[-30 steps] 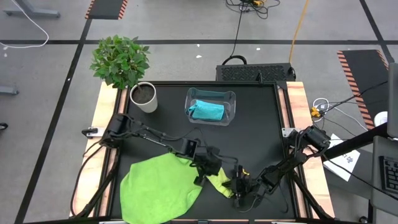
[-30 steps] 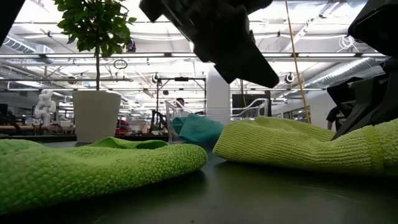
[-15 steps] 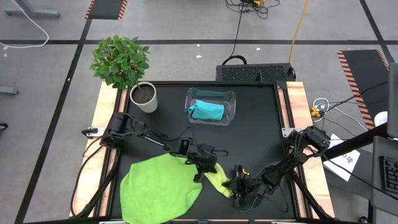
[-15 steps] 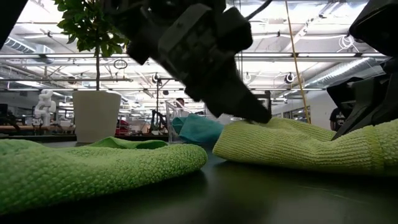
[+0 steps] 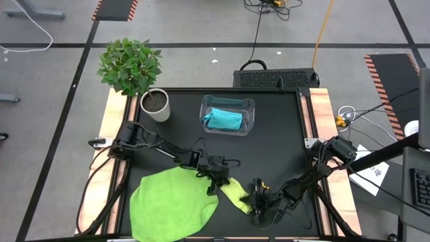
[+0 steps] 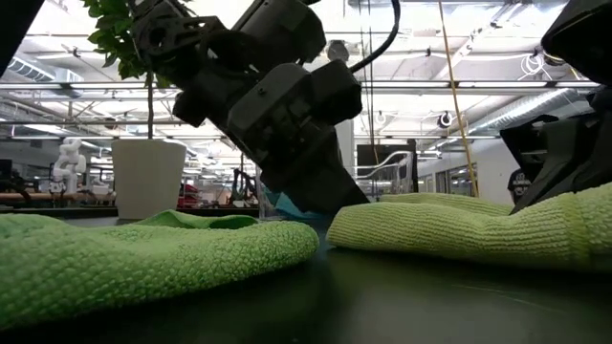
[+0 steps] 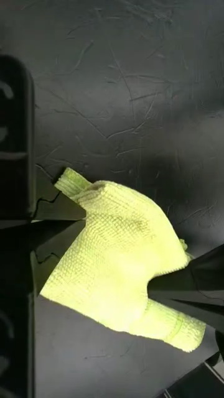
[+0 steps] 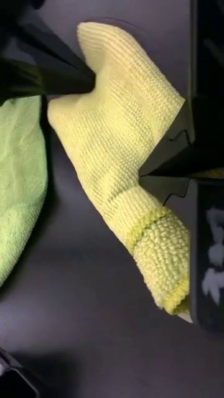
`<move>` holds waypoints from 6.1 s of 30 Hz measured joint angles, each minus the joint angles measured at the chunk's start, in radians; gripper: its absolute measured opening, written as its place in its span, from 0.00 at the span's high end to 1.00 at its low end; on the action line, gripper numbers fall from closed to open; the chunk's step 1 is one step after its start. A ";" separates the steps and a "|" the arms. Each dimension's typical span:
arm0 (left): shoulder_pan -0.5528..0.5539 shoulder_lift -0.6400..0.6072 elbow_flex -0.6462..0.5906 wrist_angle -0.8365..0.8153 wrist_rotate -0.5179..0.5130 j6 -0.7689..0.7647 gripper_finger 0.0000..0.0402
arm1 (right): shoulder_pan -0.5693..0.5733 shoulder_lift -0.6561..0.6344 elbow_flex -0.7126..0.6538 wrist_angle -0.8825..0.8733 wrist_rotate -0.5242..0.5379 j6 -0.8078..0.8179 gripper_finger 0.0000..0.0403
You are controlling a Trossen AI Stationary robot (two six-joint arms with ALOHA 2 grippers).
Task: Fold microfiber towels
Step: Fold the light green towel, then put the light green towel into the transparent bin
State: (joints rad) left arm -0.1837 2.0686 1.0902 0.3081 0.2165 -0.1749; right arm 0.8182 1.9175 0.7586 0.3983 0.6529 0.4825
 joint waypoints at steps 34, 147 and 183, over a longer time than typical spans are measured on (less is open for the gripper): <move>0.009 0.038 -0.003 0.036 -0.009 -0.019 0.98 | 0.085 -0.278 0.108 -0.129 -0.034 -0.572 0.91; -0.268 -0.224 -0.005 -0.361 -0.197 0.049 0.81 | -0.511 -0.528 0.405 -1.193 0.153 -0.427 0.98; -0.289 -0.792 -0.584 0.309 -0.463 0.138 0.81 | -1.128 -0.397 0.409 -0.609 -0.424 -0.965 0.97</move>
State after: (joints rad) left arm -0.4731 1.2770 0.5066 0.6169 -0.2461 -0.0374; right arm -0.3096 1.5201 1.1672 -0.2108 0.2290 -0.4821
